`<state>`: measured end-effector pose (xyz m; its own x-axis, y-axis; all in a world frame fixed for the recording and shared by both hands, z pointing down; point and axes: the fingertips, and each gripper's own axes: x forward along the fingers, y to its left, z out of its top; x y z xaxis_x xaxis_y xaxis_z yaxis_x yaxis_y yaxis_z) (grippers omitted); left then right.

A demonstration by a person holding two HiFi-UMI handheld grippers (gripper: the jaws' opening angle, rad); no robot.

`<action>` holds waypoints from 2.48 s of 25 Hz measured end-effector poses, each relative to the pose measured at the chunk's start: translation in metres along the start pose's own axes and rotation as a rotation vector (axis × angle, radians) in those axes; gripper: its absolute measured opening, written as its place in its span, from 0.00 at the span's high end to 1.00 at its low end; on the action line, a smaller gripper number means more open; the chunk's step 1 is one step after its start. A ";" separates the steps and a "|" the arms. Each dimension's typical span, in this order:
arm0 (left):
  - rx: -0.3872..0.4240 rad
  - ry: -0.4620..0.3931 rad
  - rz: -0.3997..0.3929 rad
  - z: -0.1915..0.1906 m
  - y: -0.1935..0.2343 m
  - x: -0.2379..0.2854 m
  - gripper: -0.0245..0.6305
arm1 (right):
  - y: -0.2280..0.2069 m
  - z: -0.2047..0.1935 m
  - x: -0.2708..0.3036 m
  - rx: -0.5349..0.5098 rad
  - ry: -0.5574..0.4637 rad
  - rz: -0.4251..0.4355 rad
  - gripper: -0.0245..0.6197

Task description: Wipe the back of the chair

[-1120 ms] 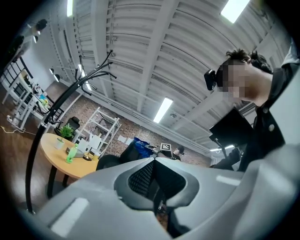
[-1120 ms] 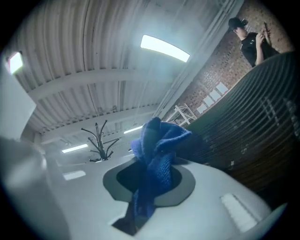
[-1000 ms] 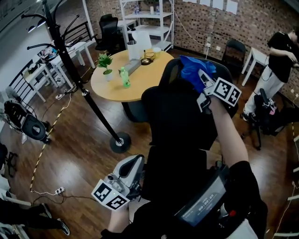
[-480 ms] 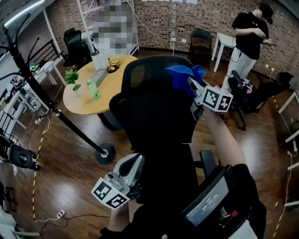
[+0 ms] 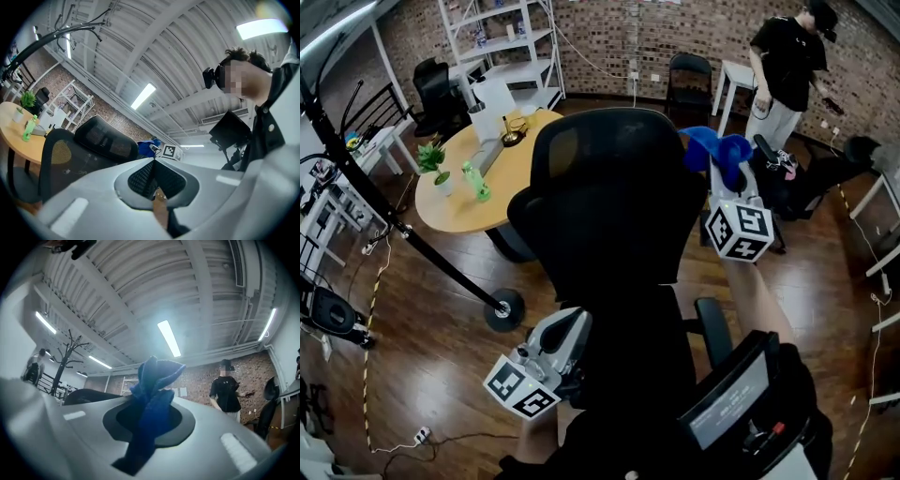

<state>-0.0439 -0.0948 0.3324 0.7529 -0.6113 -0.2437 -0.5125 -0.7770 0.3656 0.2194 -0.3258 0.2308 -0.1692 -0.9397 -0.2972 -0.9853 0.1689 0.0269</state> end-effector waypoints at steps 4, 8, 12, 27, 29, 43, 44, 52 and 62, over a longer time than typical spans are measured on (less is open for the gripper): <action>0.002 -0.010 0.036 0.003 0.006 -0.012 0.96 | 0.036 -0.059 0.025 0.029 0.142 0.073 0.88; 0.004 -0.021 0.093 0.007 0.014 -0.031 0.96 | 0.078 -0.097 0.045 -0.013 0.214 0.158 0.88; 0.013 -0.033 0.146 0.011 0.020 -0.046 0.96 | 0.126 -0.130 0.060 -0.015 0.272 0.262 0.88; 0.034 -0.083 0.349 0.032 0.035 -0.114 0.96 | 0.303 -0.177 0.065 0.035 0.370 0.584 0.88; 0.040 -0.087 0.366 0.033 0.037 -0.119 0.96 | 0.331 -0.178 0.063 0.034 0.372 0.645 0.88; 0.070 -0.086 0.429 0.035 0.041 -0.130 0.96 | 0.387 -0.203 0.063 0.232 0.429 0.827 0.88; 0.069 -0.080 0.422 0.034 0.041 -0.128 0.96 | 0.369 -0.210 0.068 0.262 0.448 0.776 0.88; 0.048 -0.020 0.300 0.024 0.039 -0.083 0.96 | 0.242 -0.216 0.071 0.333 0.417 0.574 0.88; 0.018 0.059 0.120 -0.003 0.020 -0.016 0.96 | 0.077 -0.213 0.047 0.360 0.387 0.303 0.88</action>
<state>-0.0653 -0.0999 0.3461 0.7087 -0.6903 -0.1458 -0.6072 -0.7020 0.3722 0.1302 -0.4206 0.4220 -0.5037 -0.8628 0.0433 -0.8331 0.4718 -0.2888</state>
